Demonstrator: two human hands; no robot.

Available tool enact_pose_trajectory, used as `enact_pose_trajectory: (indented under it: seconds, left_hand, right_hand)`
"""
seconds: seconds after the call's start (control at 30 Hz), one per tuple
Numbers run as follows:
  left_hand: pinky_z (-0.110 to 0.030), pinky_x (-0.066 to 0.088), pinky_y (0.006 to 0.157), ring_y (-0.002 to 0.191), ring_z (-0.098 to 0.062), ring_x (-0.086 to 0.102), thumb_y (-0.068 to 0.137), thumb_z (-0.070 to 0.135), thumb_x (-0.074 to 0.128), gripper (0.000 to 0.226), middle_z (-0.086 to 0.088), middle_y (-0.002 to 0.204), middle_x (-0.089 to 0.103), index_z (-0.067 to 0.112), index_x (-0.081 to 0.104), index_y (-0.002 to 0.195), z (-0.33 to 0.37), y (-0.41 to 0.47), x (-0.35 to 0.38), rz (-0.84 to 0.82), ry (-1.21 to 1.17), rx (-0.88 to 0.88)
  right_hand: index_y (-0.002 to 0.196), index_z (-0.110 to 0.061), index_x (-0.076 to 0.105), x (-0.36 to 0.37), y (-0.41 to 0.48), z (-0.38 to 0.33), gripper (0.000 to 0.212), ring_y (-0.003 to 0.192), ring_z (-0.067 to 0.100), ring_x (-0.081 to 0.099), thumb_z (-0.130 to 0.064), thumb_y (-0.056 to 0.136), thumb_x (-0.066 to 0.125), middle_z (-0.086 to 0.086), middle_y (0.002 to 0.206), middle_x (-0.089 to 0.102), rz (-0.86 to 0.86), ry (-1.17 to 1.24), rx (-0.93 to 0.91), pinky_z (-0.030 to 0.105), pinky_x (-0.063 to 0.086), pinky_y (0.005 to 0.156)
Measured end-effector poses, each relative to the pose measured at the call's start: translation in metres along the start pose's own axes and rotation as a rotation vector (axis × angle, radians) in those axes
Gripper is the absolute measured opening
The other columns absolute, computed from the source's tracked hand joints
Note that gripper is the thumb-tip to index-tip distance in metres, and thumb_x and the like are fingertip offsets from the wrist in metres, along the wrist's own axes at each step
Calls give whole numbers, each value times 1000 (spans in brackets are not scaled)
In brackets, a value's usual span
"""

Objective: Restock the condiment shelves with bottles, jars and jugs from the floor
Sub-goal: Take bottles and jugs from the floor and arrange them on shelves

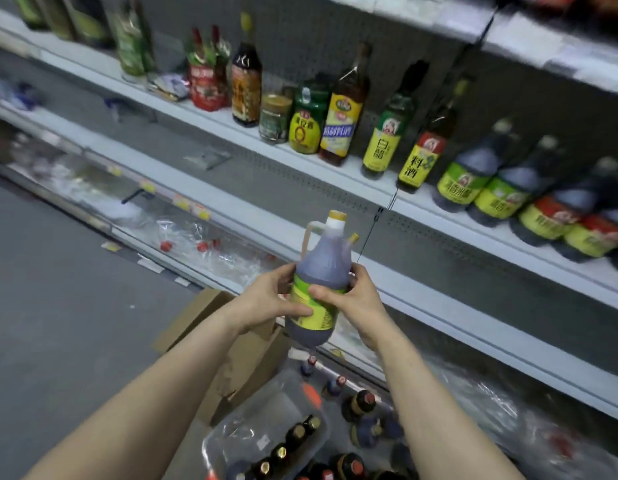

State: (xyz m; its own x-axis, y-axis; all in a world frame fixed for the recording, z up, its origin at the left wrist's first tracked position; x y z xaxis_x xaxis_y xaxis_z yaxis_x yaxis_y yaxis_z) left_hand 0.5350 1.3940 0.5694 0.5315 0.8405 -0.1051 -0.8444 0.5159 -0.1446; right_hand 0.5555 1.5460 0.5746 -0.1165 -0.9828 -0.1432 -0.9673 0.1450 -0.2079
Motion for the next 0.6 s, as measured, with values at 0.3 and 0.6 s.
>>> enact_pose_trajectory:
  seconds: [0.3, 0.6]
  left_hand:
    - [-34, 55, 94, 119, -15, 61, 71, -8, 80, 79, -1, 130, 64, 21, 48, 137, 88, 14, 11, -42, 2, 143]
    - [-31, 57, 81, 112, -13, 66, 75, -3, 79, 82, 5, 129, 63, 26, 41, 141, 139, 33, 38, -107, -92, 183]
  right_hand:
    - [122, -18, 50, -46, -7, -81, 76, 86, -2, 71, -15, 60, 95, -4, 113, 68, 46, 100, -113, 15, 54, 64]
    - [114, -21, 55, -85, -7, -129, 65, 93, 8, 72, -16, 61, 92, -4, 108, 73, 63, 130, -214, 22, 55, 70]
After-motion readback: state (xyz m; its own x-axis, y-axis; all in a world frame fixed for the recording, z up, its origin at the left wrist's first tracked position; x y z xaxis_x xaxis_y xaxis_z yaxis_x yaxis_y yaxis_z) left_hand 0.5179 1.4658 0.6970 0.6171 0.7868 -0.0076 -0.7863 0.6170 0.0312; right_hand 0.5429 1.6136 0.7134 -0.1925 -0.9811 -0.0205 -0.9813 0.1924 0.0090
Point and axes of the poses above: each hand's wrist, its own y-axis towards the middle knuckle, its own x-axis out of the palm, z = x × y, the point moved 10 cm from there along y, towards the middle knuckle
